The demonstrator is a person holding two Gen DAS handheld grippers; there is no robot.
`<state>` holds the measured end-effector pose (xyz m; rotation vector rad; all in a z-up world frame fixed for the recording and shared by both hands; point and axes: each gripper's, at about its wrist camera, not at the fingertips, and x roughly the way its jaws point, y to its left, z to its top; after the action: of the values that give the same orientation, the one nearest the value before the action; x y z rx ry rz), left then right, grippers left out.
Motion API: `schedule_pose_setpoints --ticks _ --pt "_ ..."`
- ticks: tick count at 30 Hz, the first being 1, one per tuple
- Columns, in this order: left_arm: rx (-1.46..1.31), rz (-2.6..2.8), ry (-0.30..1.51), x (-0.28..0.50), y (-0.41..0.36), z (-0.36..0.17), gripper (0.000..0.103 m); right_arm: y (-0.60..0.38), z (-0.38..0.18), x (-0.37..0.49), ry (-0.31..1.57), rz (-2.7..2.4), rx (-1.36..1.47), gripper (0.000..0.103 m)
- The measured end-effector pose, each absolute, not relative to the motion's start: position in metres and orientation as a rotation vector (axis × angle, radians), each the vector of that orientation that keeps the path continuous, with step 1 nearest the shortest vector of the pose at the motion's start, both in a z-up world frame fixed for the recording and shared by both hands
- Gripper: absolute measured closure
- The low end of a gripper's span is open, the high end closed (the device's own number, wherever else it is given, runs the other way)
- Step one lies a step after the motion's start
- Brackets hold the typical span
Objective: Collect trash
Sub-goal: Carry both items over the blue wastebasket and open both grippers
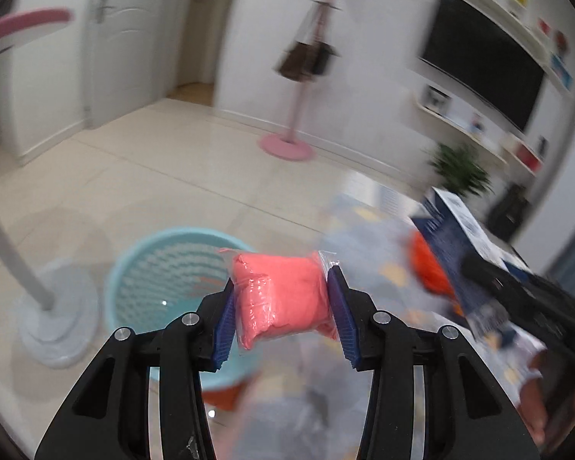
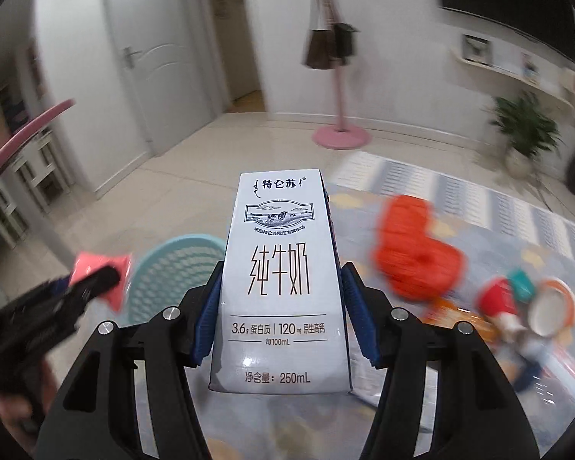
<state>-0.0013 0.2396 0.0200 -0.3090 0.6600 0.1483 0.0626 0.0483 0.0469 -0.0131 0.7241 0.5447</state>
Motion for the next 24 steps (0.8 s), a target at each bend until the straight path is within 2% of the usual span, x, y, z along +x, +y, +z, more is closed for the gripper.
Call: schedule_pose_setpoints --ticks 5,10,14,18,20,22,24 --pt "-0.375 0.234 0.705 0.01 0.303 -0.01 0.06 0.12 0.023 0.071 0.789 0.632 -0.039 0.047" --pt "-0.449 0.251 0.791 0.021 0.341 -0.053 0.06 0.173 -0.019 0.099 0.96 0.701 -0.012 0.047" --pt "-0.51 0.245 0.875 0.031 0.354 -0.092 0.06 0.206 -0.06 0.117 1.121 0.663 -0.05 0.047" --pt "-0.534 0.241 0.924 0.036 0.362 -0.115 0.059 0.216 -0.077 0.126 1.163 0.607 -0.094 0.045" --pt "-0.554 0.229 0.924 0.035 0.362 -0.119 0.053 0.216 -0.077 0.128 1.164 0.596 -0.094 0.045" --pt "-0.561 0.234 0.92 0.033 0.364 -0.12 0.038 0.212 -0.074 0.128 1.157 0.595 -0.081 0.044" --pt "-0.556 0.236 0.911 0.03 0.364 -0.117 0.037 0.207 -0.068 0.126 1.152 0.599 -0.059 0.042"
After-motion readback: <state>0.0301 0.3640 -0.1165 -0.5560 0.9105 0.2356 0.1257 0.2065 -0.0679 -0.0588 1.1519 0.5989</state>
